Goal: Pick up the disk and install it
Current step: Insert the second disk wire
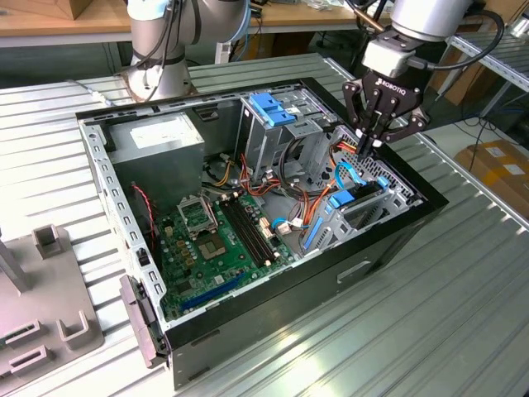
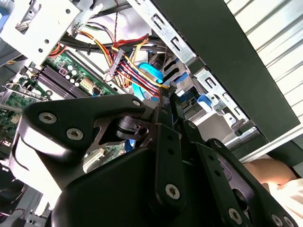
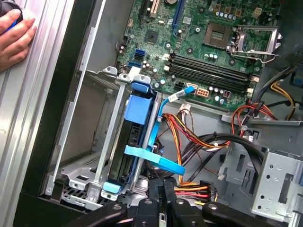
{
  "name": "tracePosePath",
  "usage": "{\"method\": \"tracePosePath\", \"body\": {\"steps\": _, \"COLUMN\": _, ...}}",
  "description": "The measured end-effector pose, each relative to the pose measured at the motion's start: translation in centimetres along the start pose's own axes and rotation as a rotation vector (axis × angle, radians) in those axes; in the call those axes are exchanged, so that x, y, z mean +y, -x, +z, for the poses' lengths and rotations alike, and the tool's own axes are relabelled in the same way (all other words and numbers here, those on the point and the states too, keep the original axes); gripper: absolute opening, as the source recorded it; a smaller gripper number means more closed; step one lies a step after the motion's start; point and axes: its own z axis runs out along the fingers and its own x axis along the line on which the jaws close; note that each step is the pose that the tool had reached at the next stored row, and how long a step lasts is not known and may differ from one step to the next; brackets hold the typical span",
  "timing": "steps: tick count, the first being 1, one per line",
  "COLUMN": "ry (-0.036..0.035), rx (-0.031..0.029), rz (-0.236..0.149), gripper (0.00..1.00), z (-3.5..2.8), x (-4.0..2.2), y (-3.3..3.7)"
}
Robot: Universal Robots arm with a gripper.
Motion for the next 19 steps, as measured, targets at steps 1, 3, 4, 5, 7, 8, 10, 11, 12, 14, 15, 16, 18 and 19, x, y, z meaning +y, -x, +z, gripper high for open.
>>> {"method": "tracePosePath", "body": {"steps": 1, "ry": -0.0001, "rx": -0.0004, "rz": 0.000, "gripper": 0.16, "z": 0.00, "x": 0.00, "y": 0.00}}
{"method": "tracePosePath", "body": {"steps": 3, "ry": -0.0002, "rx": -0.0004, "rz": 0.000, "gripper": 0.16, "z": 0.00, "x": 0.02, "y": 0.00}}
{"method": "tracePosePath", "body": {"steps": 4, "ry": -0.0007, "rx": -0.0004, "rz": 0.000, "gripper": 0.16, "z": 0.01, "x": 0.08, "y": 0.02}}
{"method": "tracePosePath", "body": {"steps": 5, "ry": -0.0008, "rx": -0.0002, "rz": 0.000, "gripper": 0.16, "z": 0.00, "x": 0.10, "y": 0.02}}
{"method": "tracePosePath", "body": {"steps": 7, "ry": -0.0011, "rx": -0.0002, "rz": 0.000, "gripper": 0.16, "z": 0.00, "x": 0.15, "y": 0.04}}
{"method": "tracePosePath", "body": {"steps": 8, "ry": -0.0013, "rx": 0.0000, "rz": 0.000, "gripper": 0.16, "z": 0.00, "x": 0.18, "y": 0.05}}
{"method": "tracePosePath", "body": {"steps": 10, "ry": -0.0019, "rx": 0.0000, "rz": 0.000, "gripper": 0.16, "z": 0.00, "x": 0.29, "y": 0.08}}
{"method": "tracePosePath", "body": {"steps": 11, "ry": -0.0025, "rx": 0.0002, "rz": 0.000, "gripper": 0.16, "z": 0.00, "x": 0.36, "y": 0.10}}
{"method": "tracePosePath", "body": {"steps": 12, "ry": -0.0028, "rx": 0.0002, "rz": 0.000, "gripper": 0.16, "z": 0.00, "x": 0.40, "y": 0.11}}
{"method": "tracePosePath", "body": {"steps": 14, "ry": -0.0031, "rx": 0.0003, "rz": 0.000, "gripper": 0.16, "z": 0.00, "x": 0.44, "y": 0.12}}
{"method": "tracePosePath", "body": {"steps": 15, "ry": -0.0030, "rx": 0.0003, "rz": 0.002, "gripper": 0.16, "z": 0.00, "x": 0.45, "y": 0.11}}
{"method": "tracePosePath", "body": {"steps": 16, "ry": -0.0024, "rx": 0.0001, "rz": 0.008, "gripper": 0.16, "z": 0.01, "x": 0.46, "y": 0.10}}
{"method": "tracePosePath", "body": {"steps": 18, "ry": 0.0013, "rx": -0.0012, "rz": 0.047, "gripper": 0.16, "z": 0.03, "x": 0.46, "y": 0.08}}
{"method": "tracePosePath", "body": {"steps": 19, "ry": 0.0042, "rx": -0.0021, "rz": 0.078, "gripper": 0.16, "z": 0.04, "x": 0.46, "y": 0.08}}
